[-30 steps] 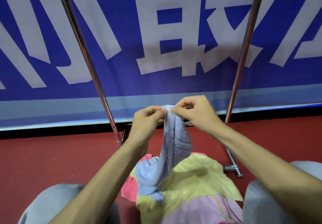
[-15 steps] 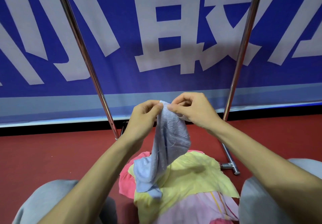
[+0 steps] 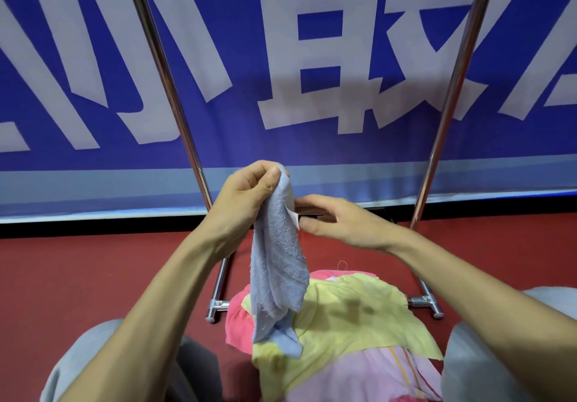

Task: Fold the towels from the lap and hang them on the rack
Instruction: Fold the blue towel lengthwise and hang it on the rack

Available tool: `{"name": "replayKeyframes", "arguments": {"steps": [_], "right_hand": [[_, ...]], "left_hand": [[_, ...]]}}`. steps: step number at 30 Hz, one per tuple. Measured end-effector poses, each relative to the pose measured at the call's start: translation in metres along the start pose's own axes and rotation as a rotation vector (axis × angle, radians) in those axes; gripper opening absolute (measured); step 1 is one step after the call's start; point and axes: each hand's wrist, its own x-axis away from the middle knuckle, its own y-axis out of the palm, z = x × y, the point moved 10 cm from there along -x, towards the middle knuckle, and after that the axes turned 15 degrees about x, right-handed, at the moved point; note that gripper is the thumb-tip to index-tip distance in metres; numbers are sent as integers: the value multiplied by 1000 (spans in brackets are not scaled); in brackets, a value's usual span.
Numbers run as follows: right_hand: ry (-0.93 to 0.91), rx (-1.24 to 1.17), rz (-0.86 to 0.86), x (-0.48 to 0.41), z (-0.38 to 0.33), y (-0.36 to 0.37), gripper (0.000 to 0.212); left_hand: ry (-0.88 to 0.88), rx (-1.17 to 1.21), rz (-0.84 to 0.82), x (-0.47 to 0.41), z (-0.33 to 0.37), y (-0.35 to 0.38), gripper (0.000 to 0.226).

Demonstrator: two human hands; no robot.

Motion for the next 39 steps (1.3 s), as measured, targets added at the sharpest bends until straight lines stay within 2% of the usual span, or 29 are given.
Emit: {"name": "replayKeyframes", "arguments": {"steps": [3, 6, 8, 10, 13, 16, 18, 23, 25, 29, 31, 35, 39], "right_hand": [[-24, 29, -62, -2, -1, 10, 45], [-21, 92, -98, -5, 2, 16, 40], [-2, 149, -71, -8, 7, 14, 41], [22, 192, -24, -9, 14, 5, 42], [138, 252, 161, -5, 32, -27, 27], [287, 232, 336, 8, 54, -57, 28], [331, 169, 365, 15, 65, -65, 26], [399, 78, 424, 23, 80, -79, 17], [415, 126, 432, 25, 84, -81, 13], [406, 409, 376, 26, 80, -76, 1], [413, 441, 381, 27, 77, -77, 4], [399, 371, 582, 36, 48, -109, 15], [315, 334, 809, 44, -5, -154, 14]], "left_hand": [[-55, -9, -100, 4, -4, 7, 19], [-101, 40, -183, 6, -5, 12, 15], [-79, 54, -154, 3, -3, 7, 14], [-6, 4, -34, -3, 1, -8, 18], [136, -274, 189, -5, 12, -41, 16], [191, -603, 146, -5, 14, -42, 12], [169, -640, 117, -6, 8, -37, 12], [190, -885, 168, -9, 4, -39, 13], [182, -900, 181, -11, 1, -39, 12], [159, -947, 164, -13, -9, -35, 14], [161, -961, 169, -12, -9, -35, 15], [244, -804, 213, -9, 10, -31, 13], [364, -759, 262, -10, 47, -19, 17]]}}
